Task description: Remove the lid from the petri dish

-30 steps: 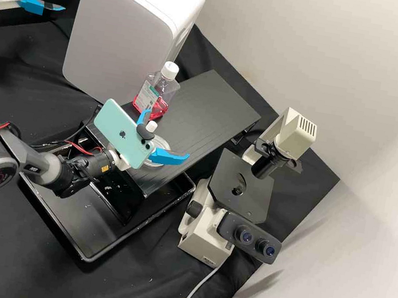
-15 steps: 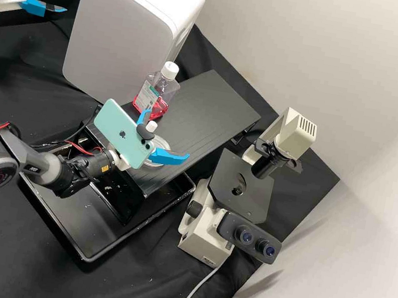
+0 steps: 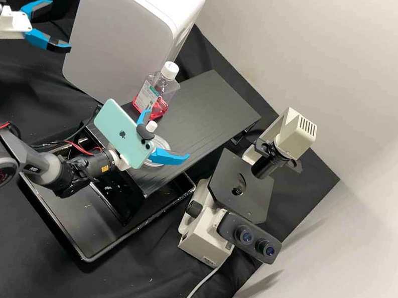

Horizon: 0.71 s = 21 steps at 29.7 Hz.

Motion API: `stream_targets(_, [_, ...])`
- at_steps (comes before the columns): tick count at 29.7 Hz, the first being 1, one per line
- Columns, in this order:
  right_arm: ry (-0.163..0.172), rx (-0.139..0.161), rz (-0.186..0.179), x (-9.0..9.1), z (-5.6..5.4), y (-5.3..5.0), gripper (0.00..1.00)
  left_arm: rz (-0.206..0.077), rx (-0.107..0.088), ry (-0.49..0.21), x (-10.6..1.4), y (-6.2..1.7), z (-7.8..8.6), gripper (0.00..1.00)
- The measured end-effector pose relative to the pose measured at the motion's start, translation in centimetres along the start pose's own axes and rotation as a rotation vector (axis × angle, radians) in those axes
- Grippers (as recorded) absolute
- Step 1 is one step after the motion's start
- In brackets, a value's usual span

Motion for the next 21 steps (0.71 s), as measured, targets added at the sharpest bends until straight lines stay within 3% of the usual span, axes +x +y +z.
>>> stream_targets(4, [0.0,0.0,0.0,0.0,0.0,0.0,1.0,-0.042,-0.024,-0.074,-0.8,-1.6,1.0,1.0])
stream_targets(9, [0.0,0.0,0.0,0.0,0.0,0.0,1.0,-0.084,-0.037,-0.145,-2.0,-2.77,2.1,1.0])
stream_targets(16, [0.0,0.0,0.0,0.0,0.0,0.0,1.0,-0.165,-0.017,-0.235,-3.6,-4.22,3.5,1.0])
stream_targets(21, [0.0,0.0,0.0,0.0,0.0,0.0,1.0,-0.18,-0.004,-0.282,-4.7,-4.26,4.1,1.0])
